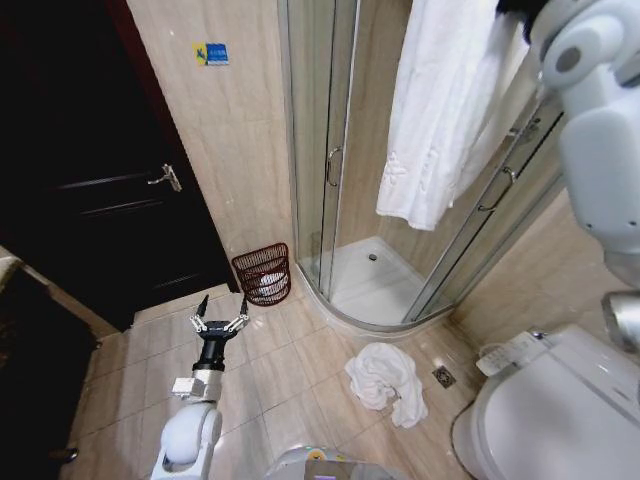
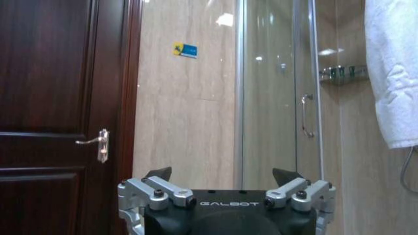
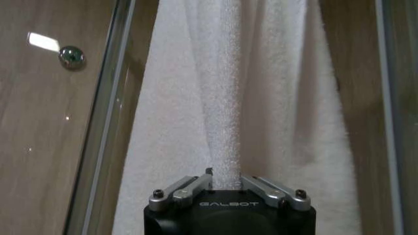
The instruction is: Discard the used towel into the hamper.
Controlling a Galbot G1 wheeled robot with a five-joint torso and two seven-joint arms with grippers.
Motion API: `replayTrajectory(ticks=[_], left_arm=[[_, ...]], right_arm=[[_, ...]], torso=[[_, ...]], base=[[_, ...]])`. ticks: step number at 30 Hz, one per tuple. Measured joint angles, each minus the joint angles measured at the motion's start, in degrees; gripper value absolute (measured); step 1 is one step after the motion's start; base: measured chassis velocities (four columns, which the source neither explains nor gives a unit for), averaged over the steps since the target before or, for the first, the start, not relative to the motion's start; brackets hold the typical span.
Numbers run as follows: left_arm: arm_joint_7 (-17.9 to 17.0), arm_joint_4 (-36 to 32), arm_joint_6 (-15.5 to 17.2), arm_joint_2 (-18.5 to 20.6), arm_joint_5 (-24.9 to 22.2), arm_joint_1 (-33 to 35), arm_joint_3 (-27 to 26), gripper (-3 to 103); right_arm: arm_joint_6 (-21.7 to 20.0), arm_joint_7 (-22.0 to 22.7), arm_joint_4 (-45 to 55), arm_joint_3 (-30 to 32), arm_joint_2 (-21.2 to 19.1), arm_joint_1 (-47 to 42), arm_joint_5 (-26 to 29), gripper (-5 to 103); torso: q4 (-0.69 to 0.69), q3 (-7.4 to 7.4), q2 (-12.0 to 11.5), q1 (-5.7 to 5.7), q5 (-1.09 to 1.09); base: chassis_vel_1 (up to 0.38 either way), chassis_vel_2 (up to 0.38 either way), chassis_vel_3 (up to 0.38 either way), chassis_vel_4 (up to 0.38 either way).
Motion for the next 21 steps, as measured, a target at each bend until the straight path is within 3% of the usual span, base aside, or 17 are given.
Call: replayTrajectory(ticks=[14, 21], left_arm=[[-0.11, -0.05, -0.47, -1.39, 1.95, 0.56, 1.61, 100], [-0.28, -0.94, -0.61, -2.78, 3.89, 1.27, 3.01, 100]], right_arm=[[0.29, -2.0, 12.23, 12.89, -7.86, -19.22, 2.15, 3], [1.26, -4.54, 19.32, 24.88, -10.47, -34.32, 2.49, 3]], torso=[[0.0, -0.01, 0.0, 0.0, 0.01], [0.01, -0.01, 0.0, 0.0, -0.03]], base=[[0.0, 0.0, 0.0, 0.0], [0.0, 0.0, 0.0, 0.0]])
